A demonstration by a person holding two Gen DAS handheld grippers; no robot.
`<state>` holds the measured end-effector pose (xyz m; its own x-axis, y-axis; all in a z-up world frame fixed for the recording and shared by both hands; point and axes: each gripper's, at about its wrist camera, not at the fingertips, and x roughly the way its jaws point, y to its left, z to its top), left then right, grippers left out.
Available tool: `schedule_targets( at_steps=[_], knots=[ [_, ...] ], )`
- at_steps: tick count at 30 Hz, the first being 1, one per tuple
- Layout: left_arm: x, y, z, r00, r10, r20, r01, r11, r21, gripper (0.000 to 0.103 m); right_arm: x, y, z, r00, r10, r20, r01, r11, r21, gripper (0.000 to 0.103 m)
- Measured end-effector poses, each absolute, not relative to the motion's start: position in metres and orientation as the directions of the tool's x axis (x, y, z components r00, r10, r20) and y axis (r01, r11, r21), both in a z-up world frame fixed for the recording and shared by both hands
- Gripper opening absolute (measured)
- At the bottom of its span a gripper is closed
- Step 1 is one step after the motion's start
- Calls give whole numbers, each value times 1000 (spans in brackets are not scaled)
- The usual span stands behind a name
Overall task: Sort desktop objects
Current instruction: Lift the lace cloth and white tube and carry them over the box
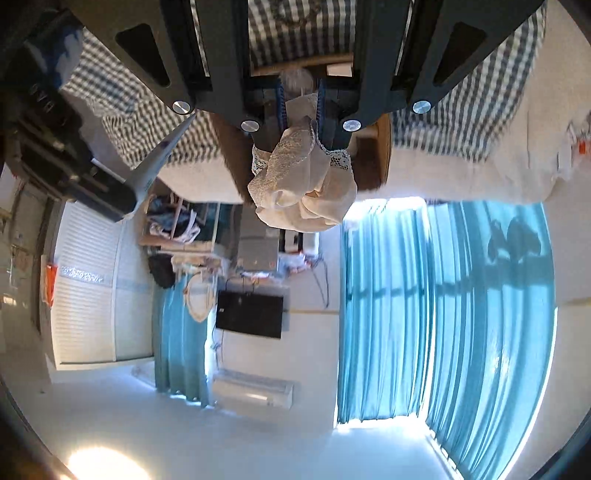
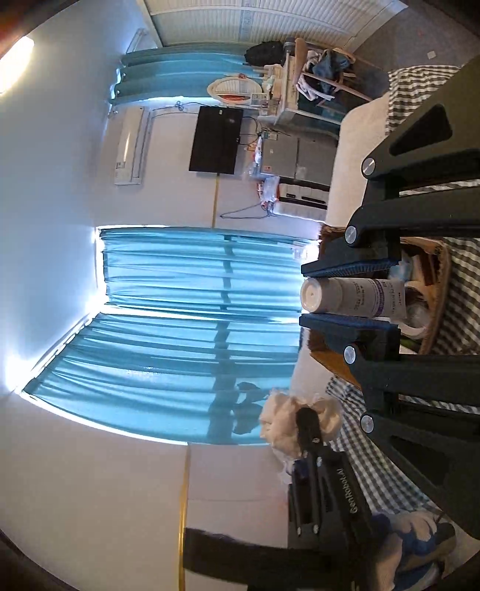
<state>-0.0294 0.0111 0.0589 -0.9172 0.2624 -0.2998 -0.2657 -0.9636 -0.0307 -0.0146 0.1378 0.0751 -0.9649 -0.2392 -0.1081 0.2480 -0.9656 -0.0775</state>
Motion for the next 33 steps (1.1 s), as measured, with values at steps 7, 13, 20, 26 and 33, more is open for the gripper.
schedule_targets(
  at_steps=[7, 13, 20, 26, 33],
  knots=[
    [-49, 12, 74, -929, 272, -251, -274, -961, -28, 13, -39, 142, 82, -973, -224, -54, 227, -973, -49, 19],
    [-80, 12, 65, -931, 255, -260, -260, -965, -16, 13, -68, 140, 82, -976, -215, -27, 216, -976, -40, 19],
    [-133, 11, 33, -908, 255, -331, -250, -966, -58, 13, -107, 139, 61, -973, -223, -62, 224, -974, -12, 19],
    [-175, 16, 1, -892, 237, -385, -231, -971, -63, 13, -149, 145, 34, -970, -211, -123, 212, -977, 11, 19],
    [-215, 21, -34, -847, 222, -484, -218, -974, -64, 13, -202, 140, 0, -950, -204, -236, 211, -977, -7, 19]
  ],
)
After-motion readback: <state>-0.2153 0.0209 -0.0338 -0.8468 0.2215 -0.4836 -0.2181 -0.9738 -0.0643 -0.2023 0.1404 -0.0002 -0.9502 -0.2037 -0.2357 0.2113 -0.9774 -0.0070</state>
